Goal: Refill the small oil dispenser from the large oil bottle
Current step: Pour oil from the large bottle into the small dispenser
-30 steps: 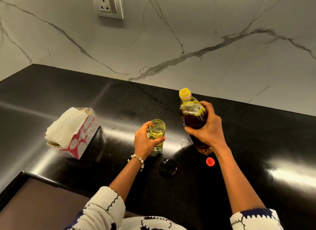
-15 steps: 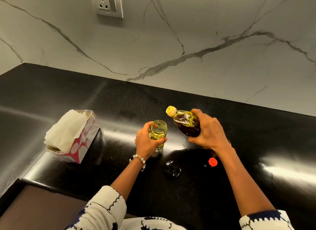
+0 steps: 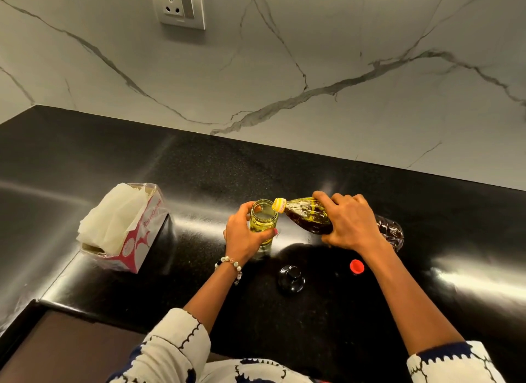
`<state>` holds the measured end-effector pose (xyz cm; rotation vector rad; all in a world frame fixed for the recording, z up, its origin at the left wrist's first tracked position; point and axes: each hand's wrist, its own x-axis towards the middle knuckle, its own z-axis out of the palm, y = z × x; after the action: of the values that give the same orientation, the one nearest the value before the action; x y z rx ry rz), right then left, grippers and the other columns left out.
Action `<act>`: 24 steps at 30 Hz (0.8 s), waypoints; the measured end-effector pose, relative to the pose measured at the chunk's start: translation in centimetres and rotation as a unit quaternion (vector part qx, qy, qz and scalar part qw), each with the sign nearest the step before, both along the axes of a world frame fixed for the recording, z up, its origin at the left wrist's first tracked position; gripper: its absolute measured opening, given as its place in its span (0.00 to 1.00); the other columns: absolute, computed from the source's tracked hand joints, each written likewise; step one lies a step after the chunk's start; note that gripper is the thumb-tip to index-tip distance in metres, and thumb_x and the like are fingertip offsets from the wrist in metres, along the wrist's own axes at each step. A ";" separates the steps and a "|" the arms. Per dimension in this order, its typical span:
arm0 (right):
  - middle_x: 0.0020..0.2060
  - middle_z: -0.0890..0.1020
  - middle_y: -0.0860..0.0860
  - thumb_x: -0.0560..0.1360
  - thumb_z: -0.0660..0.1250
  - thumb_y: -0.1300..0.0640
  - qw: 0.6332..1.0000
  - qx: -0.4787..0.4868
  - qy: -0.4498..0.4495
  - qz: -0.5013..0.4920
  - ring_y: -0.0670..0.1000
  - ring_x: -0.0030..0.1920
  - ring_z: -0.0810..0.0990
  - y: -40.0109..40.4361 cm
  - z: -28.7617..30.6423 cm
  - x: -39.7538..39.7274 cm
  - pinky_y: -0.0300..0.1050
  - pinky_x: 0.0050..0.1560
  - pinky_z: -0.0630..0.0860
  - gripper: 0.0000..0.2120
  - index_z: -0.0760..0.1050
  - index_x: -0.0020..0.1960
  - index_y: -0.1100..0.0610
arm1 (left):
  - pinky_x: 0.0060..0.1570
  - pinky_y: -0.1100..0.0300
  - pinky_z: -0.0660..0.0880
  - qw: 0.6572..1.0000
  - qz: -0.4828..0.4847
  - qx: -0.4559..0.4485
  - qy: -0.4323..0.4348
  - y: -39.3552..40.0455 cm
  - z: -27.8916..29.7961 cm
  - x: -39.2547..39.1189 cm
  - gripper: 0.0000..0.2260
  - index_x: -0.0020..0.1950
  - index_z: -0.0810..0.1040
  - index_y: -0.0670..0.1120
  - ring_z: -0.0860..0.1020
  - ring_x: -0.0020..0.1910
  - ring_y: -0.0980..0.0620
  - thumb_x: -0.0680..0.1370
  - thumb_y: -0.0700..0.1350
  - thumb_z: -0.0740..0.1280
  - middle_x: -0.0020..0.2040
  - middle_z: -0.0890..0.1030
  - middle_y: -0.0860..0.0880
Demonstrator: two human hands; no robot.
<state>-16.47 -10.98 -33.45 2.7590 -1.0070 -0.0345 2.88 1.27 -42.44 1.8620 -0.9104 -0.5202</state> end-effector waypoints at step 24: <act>0.66 0.73 0.54 0.70 0.68 0.37 0.996 -0.051 0.075 -0.009 0.57 0.64 0.74 0.2 1.8 0.9 0.63 0.66 0.60 0.44 0.47 0.76 0.44 | 0.57 0.44 0.74 1.000 -0.009 -0.004 -0.006 0.2 0.0 0.2 0.33 0.61 0.72 0.57 0.75 0.57 0.51 0.59 0.59 0.77 0.55 0.79 0.54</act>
<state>-15.60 -10.75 -31.66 2.6115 -0.9675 -0.1857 3.13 1.50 -42.43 1.8538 -0.9350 -0.5169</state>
